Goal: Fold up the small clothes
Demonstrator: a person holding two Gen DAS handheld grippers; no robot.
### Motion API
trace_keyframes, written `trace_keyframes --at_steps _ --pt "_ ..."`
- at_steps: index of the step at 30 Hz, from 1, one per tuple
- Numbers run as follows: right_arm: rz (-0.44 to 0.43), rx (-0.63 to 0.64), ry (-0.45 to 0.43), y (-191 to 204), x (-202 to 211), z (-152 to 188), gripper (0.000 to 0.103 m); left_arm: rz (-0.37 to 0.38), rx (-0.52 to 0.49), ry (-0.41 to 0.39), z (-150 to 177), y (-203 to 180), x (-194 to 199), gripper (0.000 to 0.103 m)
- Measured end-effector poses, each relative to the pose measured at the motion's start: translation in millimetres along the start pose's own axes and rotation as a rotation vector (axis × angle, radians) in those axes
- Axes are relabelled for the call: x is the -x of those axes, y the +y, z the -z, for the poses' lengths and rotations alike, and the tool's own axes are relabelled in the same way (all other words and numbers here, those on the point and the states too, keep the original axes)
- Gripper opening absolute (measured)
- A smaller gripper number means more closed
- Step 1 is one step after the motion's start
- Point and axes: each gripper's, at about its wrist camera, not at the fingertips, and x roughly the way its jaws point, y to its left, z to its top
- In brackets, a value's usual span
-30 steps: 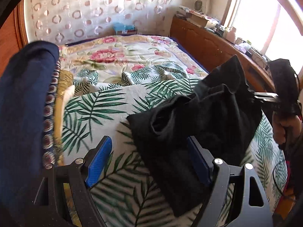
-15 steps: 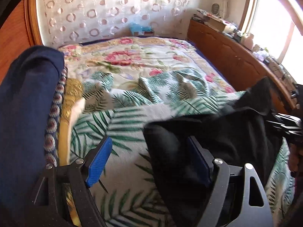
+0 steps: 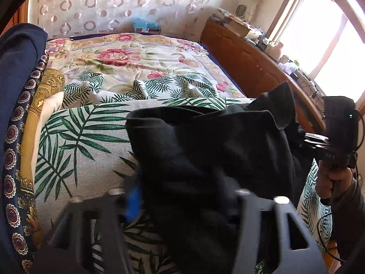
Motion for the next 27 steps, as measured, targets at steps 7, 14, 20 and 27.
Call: trace_keyframes --at_steps 7,14,20,27 --pt "0.033 0.119 -0.155 42.6 44.0 -16.7 0.018 0.057 -0.024 -0.113 -5.5 -11.2 49.8 0.013" --pt "-0.019 0.297 -0.219 104.1 69.0 -71.3 0.018 0.01 -0.014 -0.327 -2.1 -3.5 147.9 0.013" --pt "-0.096 0.524 -0.198 189.3 43.8 -133.7 0.018 -0.144 0.044 -0.45 26.7 33.2 222.8 0.013" --pt "-0.164 0.71 -0.089 286.7 -50.7 -189.6 0.018 -0.282 0.194 -0.435 73.2 89.6 240.3 0.013"
